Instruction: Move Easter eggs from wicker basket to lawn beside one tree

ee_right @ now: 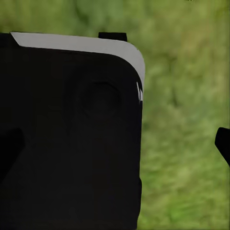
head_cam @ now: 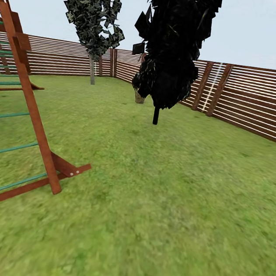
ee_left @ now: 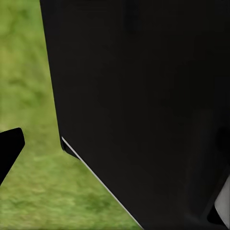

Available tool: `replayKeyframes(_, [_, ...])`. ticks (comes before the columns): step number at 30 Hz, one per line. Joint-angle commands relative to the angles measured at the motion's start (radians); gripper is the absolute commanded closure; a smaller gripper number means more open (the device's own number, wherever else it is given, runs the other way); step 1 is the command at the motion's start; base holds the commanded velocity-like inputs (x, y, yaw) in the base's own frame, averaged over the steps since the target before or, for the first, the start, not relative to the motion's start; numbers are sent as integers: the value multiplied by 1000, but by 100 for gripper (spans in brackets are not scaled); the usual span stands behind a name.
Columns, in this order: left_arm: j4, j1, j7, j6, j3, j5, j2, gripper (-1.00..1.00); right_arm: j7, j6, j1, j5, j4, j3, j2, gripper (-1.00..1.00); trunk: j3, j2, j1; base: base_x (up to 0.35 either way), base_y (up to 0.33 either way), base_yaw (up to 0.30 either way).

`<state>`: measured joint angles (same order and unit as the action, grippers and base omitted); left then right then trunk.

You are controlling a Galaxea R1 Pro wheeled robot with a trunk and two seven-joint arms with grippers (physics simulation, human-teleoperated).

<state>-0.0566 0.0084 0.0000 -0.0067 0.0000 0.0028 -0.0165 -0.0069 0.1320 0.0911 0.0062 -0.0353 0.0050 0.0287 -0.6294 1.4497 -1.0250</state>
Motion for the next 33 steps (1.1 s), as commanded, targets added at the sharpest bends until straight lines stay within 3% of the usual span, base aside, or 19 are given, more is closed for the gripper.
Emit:
replayKeyframes(1, [-2,1,0,-1,0,0,0,-100,-1,3,1,-2,1,1,-1,-100,-1,0,0,0,0,0])
replayKeyframes(21, [-2,1,0,-1,0,0,0,-100,-2,3,3,-12,0,0,-4,-100,-1,0,0,0,0,-3])
replayKeyframes(33, [-2,1,0,-1,1,0,0,-100,-2,3,3,-10,0,0,-4,-100,-1,0,0,13,0,-240])
